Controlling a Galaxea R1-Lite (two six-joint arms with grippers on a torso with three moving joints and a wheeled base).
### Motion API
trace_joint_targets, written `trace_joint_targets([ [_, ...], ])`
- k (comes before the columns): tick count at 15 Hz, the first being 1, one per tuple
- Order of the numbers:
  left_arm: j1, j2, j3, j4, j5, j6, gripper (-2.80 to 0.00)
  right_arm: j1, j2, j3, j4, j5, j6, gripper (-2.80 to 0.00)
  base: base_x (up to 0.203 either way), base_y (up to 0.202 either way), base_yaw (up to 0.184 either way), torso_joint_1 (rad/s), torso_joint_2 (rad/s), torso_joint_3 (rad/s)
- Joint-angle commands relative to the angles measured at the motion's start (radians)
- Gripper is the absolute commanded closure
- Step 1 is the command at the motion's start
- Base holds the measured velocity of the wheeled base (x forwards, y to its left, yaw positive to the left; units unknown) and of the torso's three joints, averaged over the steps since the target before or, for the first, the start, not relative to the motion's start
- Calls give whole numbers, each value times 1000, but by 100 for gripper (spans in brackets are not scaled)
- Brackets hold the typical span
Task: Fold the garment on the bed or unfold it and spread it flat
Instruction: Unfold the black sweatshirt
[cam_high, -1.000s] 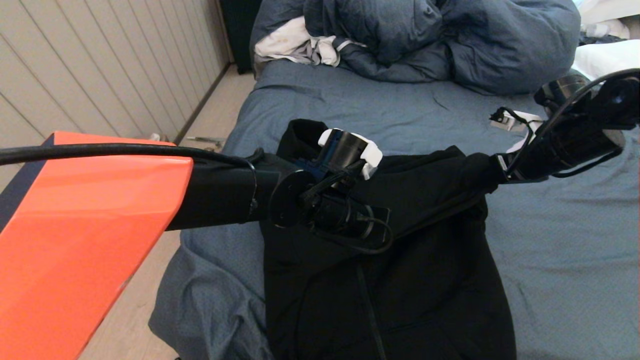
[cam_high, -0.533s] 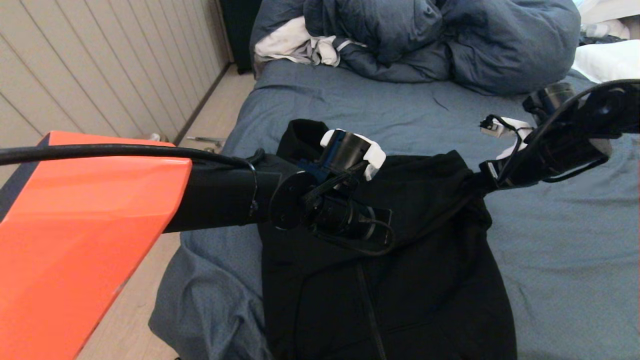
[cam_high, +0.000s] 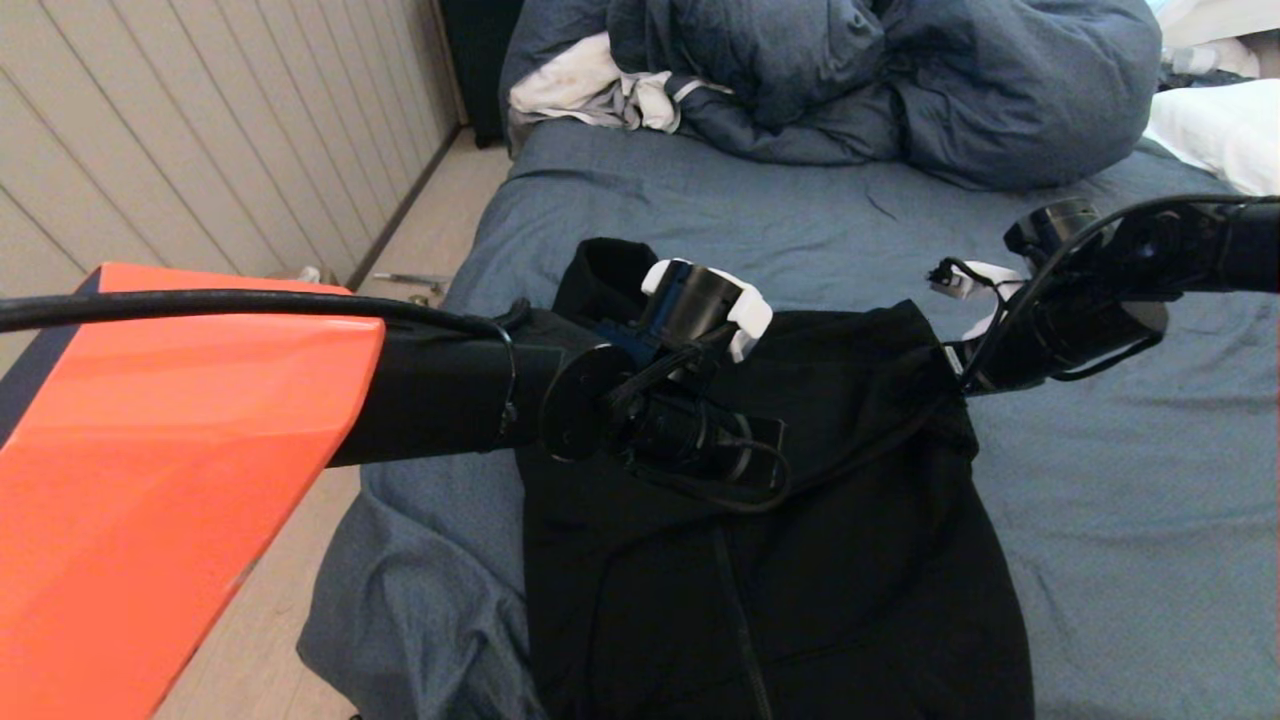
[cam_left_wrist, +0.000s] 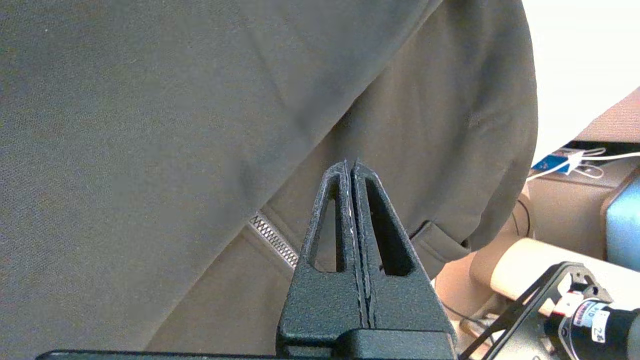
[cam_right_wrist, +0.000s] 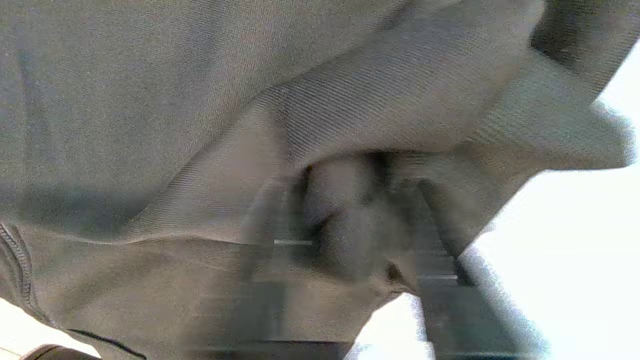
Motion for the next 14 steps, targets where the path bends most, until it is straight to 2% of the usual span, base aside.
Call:
trace_joint_targets([
  [1, -1, 0, 2, 4, 0, -2, 0, -5, -20, -1, 4, 3, 0, 0, 0, 0, 0, 0, 0, 0],
  [7, -11, -14, 23, -2, 2, -2, 0, -23, -143, 37, 2, 2, -6, 0, 0, 0, 0, 0, 0, 0],
  [11, -12, -28, 39, -2, 3, -4, 0, -9, -264, 100, -10, 5, -1, 0, 0, 0, 0, 0, 0, 0],
  [13, -11, -30, 40, -2, 3, -4, 0, 8, -260, 127, -51, 2, -9, 0, 0, 0, 0, 0, 0, 0],
  [14, -11, -30, 40, -2, 3, -4, 0, 11, -251, 141, -71, -1, -10, -280, 0, 0, 0, 0, 0, 0],
])
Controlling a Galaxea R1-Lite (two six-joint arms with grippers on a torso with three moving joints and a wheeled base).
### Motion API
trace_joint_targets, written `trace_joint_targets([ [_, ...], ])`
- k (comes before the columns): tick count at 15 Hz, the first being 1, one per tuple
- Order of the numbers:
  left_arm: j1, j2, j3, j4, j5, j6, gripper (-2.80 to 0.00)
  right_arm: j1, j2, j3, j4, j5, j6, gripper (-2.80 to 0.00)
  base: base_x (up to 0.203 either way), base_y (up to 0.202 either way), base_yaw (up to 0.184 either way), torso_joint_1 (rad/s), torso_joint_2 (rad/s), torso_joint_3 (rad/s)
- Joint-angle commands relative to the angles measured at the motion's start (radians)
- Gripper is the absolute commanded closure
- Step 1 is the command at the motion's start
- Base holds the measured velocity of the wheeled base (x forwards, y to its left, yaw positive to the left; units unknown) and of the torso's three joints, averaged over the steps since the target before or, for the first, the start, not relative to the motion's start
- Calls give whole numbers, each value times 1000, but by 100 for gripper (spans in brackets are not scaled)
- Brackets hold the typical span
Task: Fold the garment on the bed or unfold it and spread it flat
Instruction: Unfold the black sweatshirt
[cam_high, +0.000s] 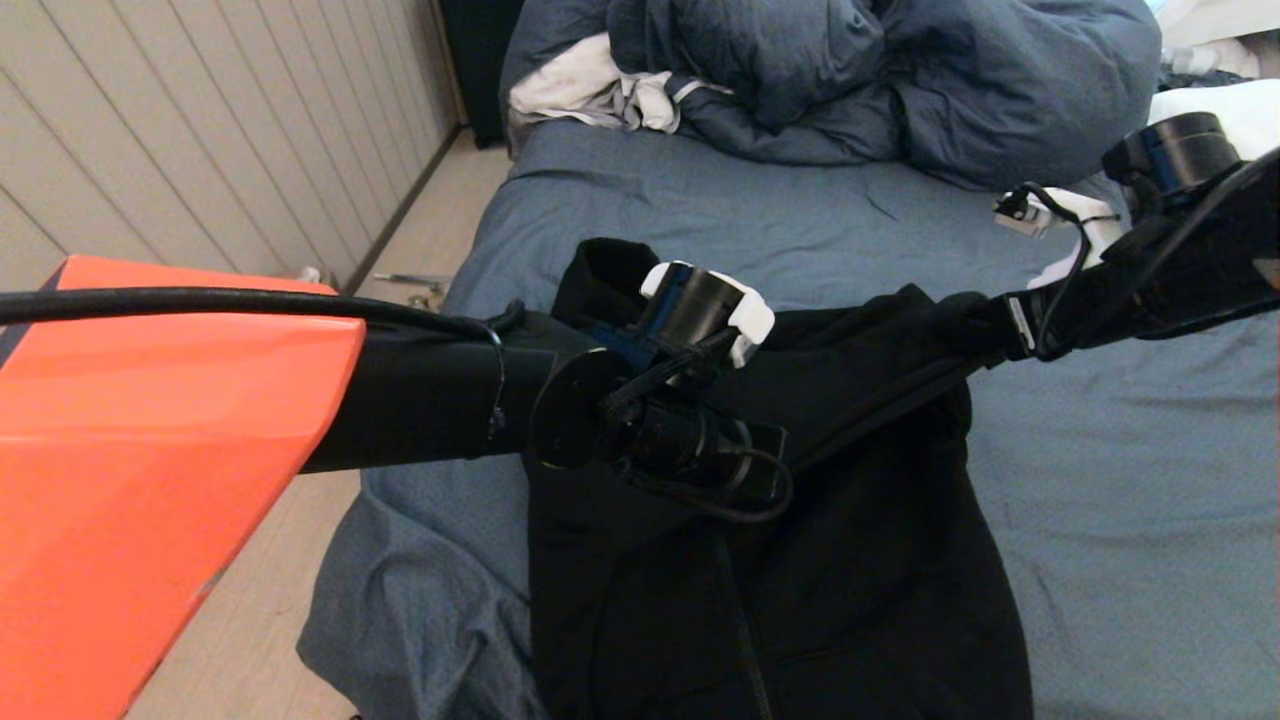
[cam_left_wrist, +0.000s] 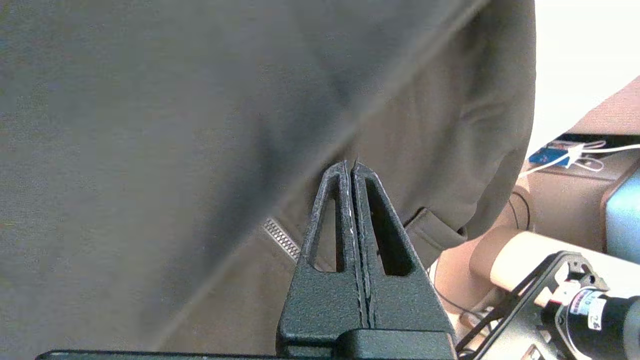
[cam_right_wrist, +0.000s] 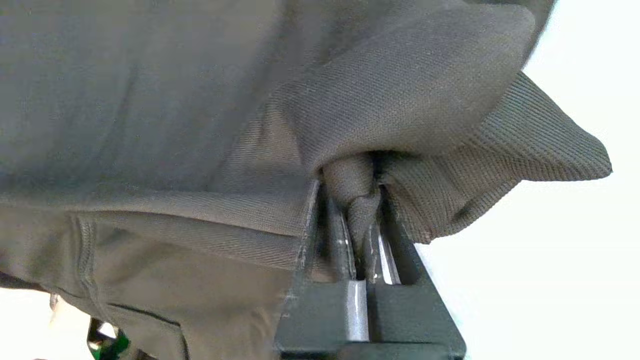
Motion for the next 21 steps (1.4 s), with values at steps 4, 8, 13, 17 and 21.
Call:
trace_joint_targets([
  [4, 0, -1, -1, 0, -1, -2, 0, 16, 69, 19, -56, -14, 0, -280, 0, 0, 0, 0, 0, 0],
  [8, 0, -4, 2, 0, -1, -2, 0, 31, 151, -8, -57, -27, 2, -280, 0, 0, 0, 0, 0, 0],
  [13, 0, -2, 3, 0, -1, -4, 0, 37, 174, -9, -57, -45, 1, 0, 0, 0, 0, 0, 0, 0],
  [17, 0, -1, 3, 0, -1, -4, 0, 51, 176, 18, -57, -57, -14, 0, 0, 0, 0, 0, 0, 0],
  [21, 0, 1, 6, 0, -4, -4, 0, 64, 170, 22, -58, -56, -13, 0, 0, 0, 0, 0, 0, 0],
])
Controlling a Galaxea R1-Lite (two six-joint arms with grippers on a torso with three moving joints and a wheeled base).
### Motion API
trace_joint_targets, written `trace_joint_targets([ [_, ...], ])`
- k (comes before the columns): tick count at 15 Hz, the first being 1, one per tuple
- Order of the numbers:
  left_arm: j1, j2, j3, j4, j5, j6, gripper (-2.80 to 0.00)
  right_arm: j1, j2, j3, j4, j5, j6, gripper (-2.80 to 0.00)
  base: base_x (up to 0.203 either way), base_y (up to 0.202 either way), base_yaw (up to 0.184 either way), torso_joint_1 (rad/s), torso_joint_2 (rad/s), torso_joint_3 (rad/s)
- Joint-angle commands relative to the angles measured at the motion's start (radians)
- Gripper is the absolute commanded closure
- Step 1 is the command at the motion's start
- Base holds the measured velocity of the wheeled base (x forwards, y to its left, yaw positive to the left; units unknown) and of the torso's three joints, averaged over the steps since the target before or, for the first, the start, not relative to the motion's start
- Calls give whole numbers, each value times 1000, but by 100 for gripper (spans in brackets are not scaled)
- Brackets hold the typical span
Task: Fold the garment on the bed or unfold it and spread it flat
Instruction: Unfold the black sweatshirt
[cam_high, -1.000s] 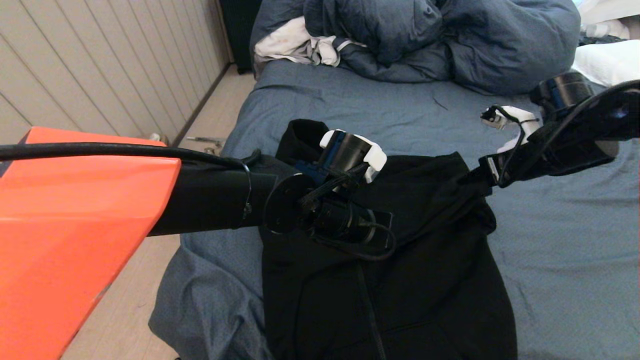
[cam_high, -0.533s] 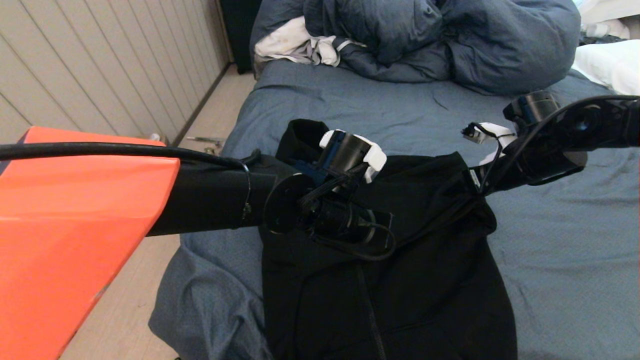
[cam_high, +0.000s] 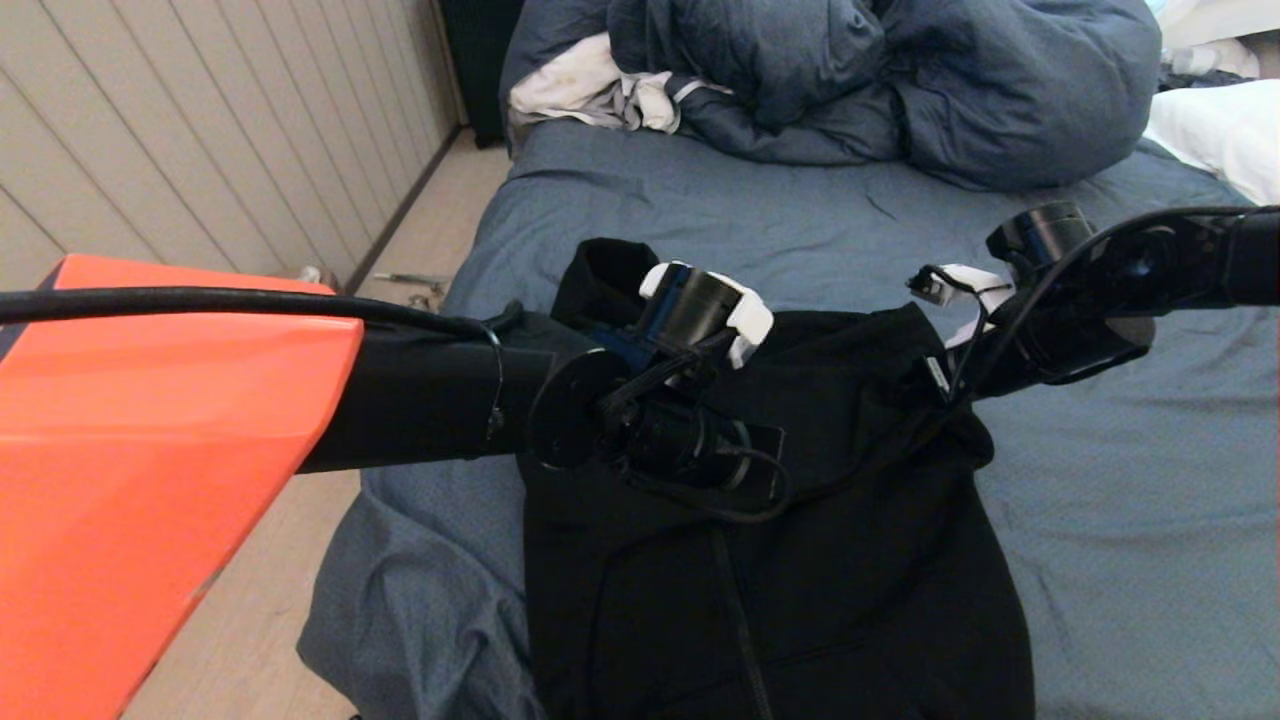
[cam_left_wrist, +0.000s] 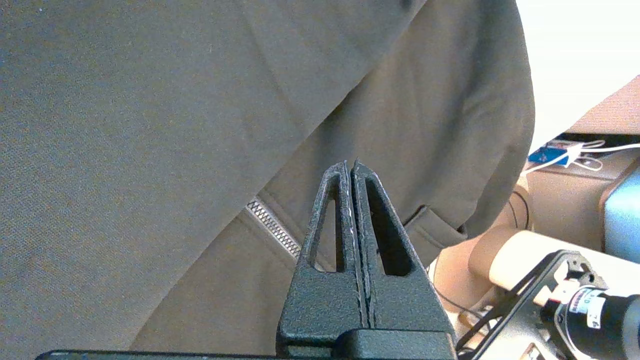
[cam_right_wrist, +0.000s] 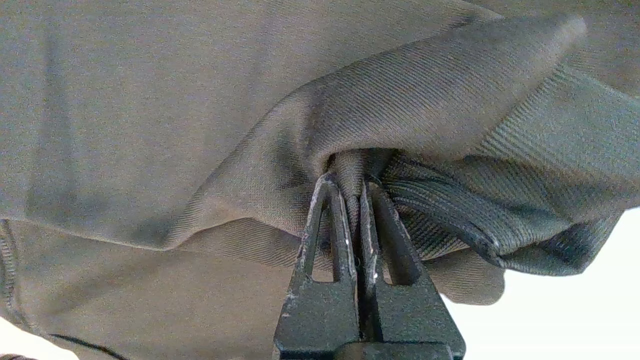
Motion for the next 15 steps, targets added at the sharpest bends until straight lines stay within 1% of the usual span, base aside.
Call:
trace_joint_targets([
  [1, 0, 4, 3, 2, -1, -2, 0, 3, -5, -7, 4, 5, 1, 0, 0, 0, 0, 0, 0, 0],
  [3, 0, -2, 6, -3, -1, -2, 0, 5, -30, -23, 3, 7, 20, 0, 0, 0, 0, 0, 0, 0],
  [4, 0, -9, 1, -4, 0, -2, 0, 18, -46, -41, -1, 7, 69, 0, 0, 0, 0, 0, 0, 0],
  [5, 0, -30, -2, -4, 4, -2, 0, 49, -55, -65, -10, 8, 143, 0, 0, 0, 0, 0, 0, 0],
  [6, 0, -55, -1, -4, 16, -2, 0, 91, -60, -90, -23, 9, 208, 0, 0, 0, 0, 0, 0, 0],
  [8, 6, -116, 10, -5, 43, -4, 0, 186, -59, -141, -49, 6, 285, 0, 0, 0, 0, 0, 0, 0],
  [10, 14, -188, 49, -19, 58, -7, 0, 280, -57, -207, -56, 1, 352, 0, 0, 0, 0, 0, 0, 0],
  [11, 16, -231, 88, -27, 61, -7, 0, 325, -54, -248, -58, -10, 393, 0, 0, 0, 0, 0, 0, 0],
  [12, 16, -274, 143, -35, 59, -6, 0, 365, -49, -261, -74, -33, 424, 0, 0, 0, 0, 0, 0, 0],
  [14, 10, -336, 262, -59, 55, -3, 0, 425, -26, -264, -138, -120, 449, 0, 0, 0, 0, 0, 0, 0],
  [15, -1, -350, 323, -96, 58, -2, 0, 442, -23, -265, -155, -127, 470, 0, 0, 0, 0, 0, 0, 0],
])
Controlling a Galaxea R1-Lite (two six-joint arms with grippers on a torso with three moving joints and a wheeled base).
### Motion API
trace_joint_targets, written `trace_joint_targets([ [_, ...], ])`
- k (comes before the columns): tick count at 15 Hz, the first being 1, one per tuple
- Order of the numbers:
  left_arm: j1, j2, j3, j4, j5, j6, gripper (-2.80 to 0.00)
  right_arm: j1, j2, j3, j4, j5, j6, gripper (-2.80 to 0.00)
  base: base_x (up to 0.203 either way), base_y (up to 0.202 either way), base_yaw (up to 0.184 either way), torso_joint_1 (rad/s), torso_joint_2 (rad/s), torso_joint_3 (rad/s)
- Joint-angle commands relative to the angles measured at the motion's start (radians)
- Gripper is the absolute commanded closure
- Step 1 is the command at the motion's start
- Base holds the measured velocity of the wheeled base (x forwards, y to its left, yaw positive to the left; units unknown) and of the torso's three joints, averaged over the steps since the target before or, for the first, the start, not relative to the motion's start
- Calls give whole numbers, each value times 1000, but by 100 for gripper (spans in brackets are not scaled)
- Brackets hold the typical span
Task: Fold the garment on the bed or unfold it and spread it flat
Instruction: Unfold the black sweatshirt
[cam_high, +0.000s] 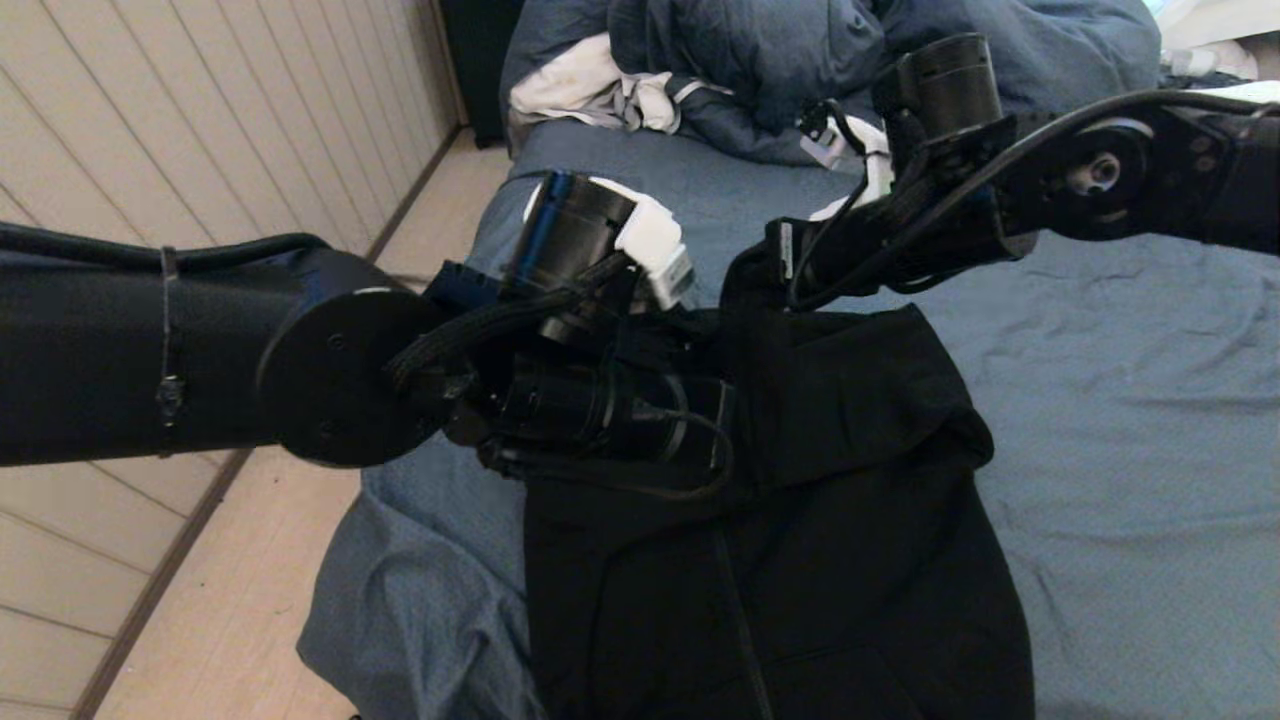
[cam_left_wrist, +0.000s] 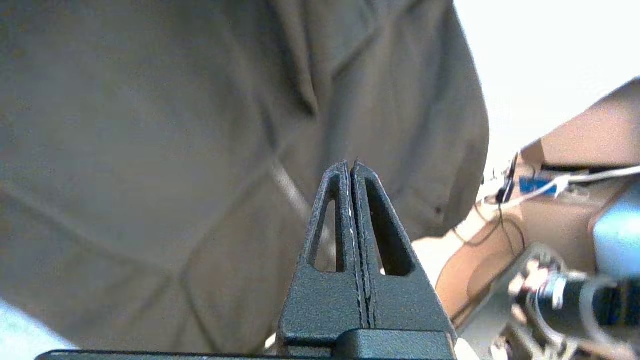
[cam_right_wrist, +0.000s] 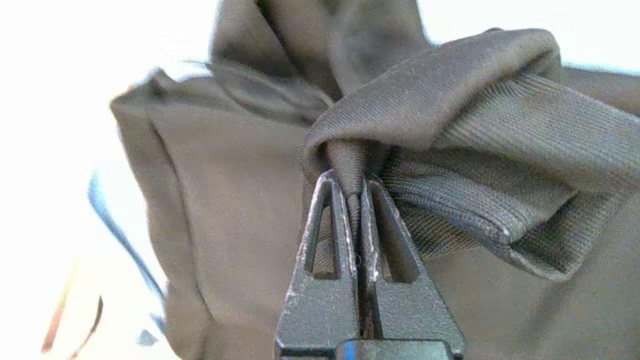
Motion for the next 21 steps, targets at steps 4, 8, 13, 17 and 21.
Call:
trace_joint_targets([
  [4, -40, 12, 171, -295, 15, 1, 0, 54, 11, -5, -44, -8, 47, 0, 0, 0, 0, 0, 0, 0],
  [8, -68, 127, 144, -426, 134, 6, 0, 53, 13, -4, -38, -8, 55, 0, 0, 0, 0, 0, 0, 0],
  [13, -51, 179, 62, -445, 162, 0, -280, 53, 7, -4, -37, -7, 56, 0, 0, 0, 0, 0, 0, 0],
  [17, -1, 226, -6, -465, 165, 0, -280, 54, 1, -3, -32, -7, 56, 0, 0, 0, 0, 0, 0, 0],
  [21, 56, 285, -66, -464, 203, 7, -280, 56, -16, 0, -32, -7, 57, 0, 0, 0, 0, 0, 0, 0],
])
